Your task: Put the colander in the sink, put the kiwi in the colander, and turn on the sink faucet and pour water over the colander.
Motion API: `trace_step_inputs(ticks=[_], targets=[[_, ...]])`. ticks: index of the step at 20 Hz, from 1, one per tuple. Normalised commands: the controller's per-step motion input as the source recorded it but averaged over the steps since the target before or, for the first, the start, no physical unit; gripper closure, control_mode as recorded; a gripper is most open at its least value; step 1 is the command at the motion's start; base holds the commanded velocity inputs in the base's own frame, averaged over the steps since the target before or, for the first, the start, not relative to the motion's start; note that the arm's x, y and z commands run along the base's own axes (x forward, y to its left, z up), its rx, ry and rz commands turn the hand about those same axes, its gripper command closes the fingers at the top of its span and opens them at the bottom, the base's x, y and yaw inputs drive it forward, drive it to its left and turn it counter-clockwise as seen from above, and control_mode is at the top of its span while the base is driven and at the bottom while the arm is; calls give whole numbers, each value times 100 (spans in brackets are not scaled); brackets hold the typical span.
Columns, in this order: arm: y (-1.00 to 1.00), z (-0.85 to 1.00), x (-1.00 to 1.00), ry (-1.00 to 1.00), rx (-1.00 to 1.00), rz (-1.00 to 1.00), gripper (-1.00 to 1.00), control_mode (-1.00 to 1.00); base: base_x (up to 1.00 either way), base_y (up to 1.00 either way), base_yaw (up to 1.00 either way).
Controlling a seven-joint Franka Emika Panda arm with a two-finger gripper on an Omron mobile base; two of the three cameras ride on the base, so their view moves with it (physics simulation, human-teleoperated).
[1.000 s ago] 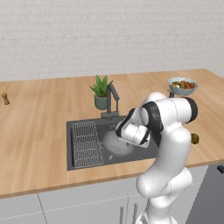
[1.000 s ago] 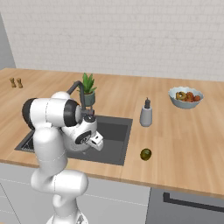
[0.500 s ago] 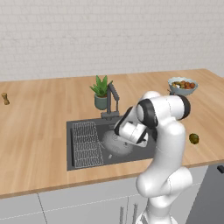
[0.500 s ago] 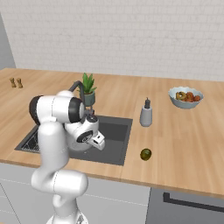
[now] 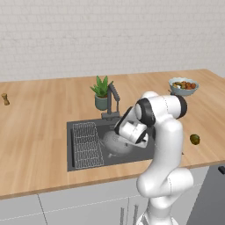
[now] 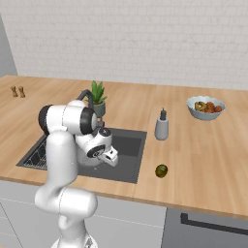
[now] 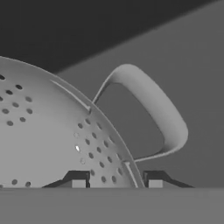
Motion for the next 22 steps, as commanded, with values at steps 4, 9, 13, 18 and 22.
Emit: trace_step_inputs(ticks=[4, 9, 13, 18, 22], targets=[[0, -19, 15, 0, 0, 0, 100, -100, 0, 0, 0], [0, -5, 1, 0, 0, 0, 100, -100, 0, 0, 0], [-1, 20, 0, 0, 1, 0, -100, -100, 0, 0, 0], [-6, 41, 0, 0, 4, 0, -100, -100, 0, 0, 0], [-7, 44, 0, 0, 3, 0, -100, -100, 0, 0, 0]])
